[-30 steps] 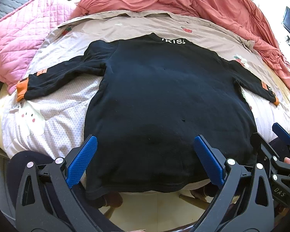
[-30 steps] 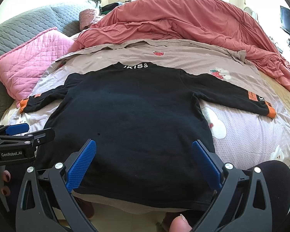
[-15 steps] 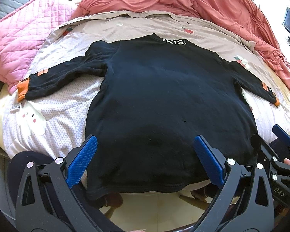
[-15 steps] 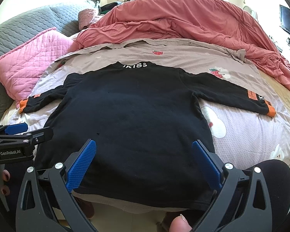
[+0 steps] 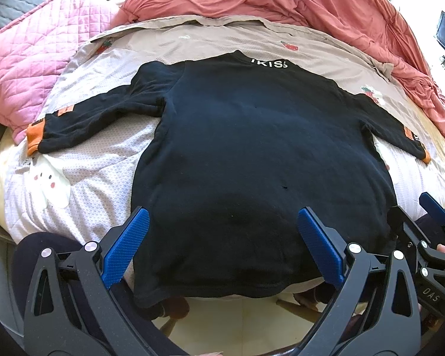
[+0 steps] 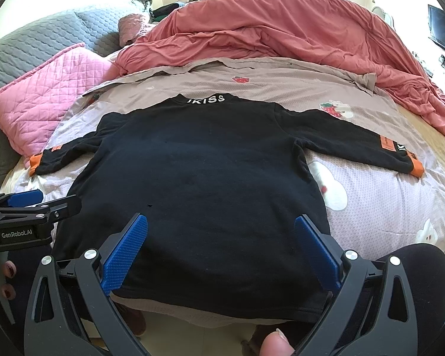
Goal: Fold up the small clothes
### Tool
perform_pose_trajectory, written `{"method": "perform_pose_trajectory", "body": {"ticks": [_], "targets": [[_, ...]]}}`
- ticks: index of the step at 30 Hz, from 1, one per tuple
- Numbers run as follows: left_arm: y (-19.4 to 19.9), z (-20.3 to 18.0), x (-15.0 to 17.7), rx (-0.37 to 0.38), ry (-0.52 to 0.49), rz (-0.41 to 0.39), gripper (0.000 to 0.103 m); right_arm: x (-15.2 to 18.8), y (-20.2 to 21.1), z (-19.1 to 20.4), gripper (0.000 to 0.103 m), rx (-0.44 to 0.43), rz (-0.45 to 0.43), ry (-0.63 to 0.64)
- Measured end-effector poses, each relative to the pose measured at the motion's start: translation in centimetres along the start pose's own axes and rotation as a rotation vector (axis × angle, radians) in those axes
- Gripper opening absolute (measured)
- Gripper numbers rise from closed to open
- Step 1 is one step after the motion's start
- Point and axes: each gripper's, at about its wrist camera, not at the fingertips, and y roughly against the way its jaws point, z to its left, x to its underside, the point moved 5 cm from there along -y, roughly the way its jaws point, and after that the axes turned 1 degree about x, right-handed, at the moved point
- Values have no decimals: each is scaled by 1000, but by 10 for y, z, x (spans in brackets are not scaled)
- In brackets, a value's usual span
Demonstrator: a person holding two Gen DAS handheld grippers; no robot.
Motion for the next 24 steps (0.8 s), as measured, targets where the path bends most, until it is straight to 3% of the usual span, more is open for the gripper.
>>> {"method": "perform_pose_trajectory", "body": {"ticks": [12,24], "targets": [[-13,-7,-9,-7,3,8,94,-10,-11,-6,99,-13,20,-18],[-38,-22,-66,-38,0,-22,94,-77,-39,-44,99,34,-7,-75]]}}
